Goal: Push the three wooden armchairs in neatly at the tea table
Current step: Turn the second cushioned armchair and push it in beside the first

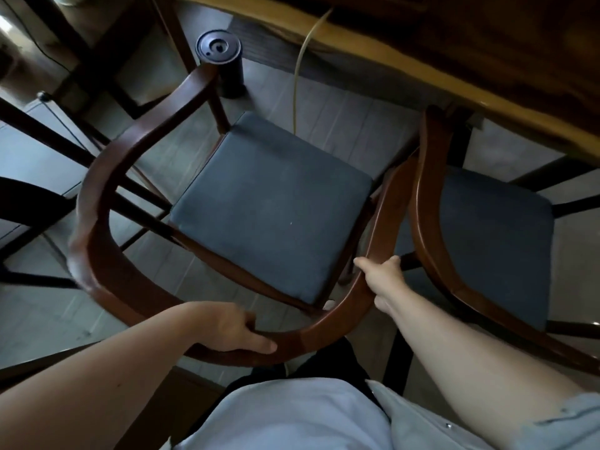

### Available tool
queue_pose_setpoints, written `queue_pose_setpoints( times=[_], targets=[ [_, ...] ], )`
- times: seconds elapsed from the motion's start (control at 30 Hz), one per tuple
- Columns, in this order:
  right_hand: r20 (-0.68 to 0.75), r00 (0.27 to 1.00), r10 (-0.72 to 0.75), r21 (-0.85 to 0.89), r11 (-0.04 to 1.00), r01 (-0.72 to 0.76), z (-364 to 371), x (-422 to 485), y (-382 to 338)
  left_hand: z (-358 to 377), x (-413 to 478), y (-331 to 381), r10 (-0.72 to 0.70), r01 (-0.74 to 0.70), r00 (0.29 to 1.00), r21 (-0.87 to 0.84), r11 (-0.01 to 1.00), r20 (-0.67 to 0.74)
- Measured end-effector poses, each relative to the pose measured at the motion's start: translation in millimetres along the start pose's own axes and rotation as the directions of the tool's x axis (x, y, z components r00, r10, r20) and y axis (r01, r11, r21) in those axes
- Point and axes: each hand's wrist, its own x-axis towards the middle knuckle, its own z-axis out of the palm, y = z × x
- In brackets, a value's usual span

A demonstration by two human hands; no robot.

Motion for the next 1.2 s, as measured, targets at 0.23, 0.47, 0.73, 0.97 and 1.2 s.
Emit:
queue_pose_setpoints(
  times=[0.23,0.47,0.73,0.97,1.2],
  targets=[
    [0.074,0.997,0.033,0.031,0.999,-0.035,15,-7,18,-4,-6,-22,-0.020,0.020,1.000,0.006,1.000,0.021],
    [0.086,0.996,-0.024,-0.068,0.997,0.030,3,25,-27,-19,7,6,-0.017,0.017,0.998,-0.001,1.000,-0.068],
    [0.138,0.988,-0.071,-0.098,0.992,0.085,2,48,-75,-42,15,19,-0.037,0.030,0.988,-0.052,0.998,-0.150],
    [0.207,0.921,-0.330,-0.511,0.766,0.390,-21,8,-87,-41,-10,7,0.129,-0.102,0.955,0.112,0.988,-0.267],
    [0.726,0.426,-0.540,-0.398,0.175,0.901,14,-114,-48,-19,-56,-48,0.412,-0.099,0.760,0.537,0.838,-0.503]
  ],
)
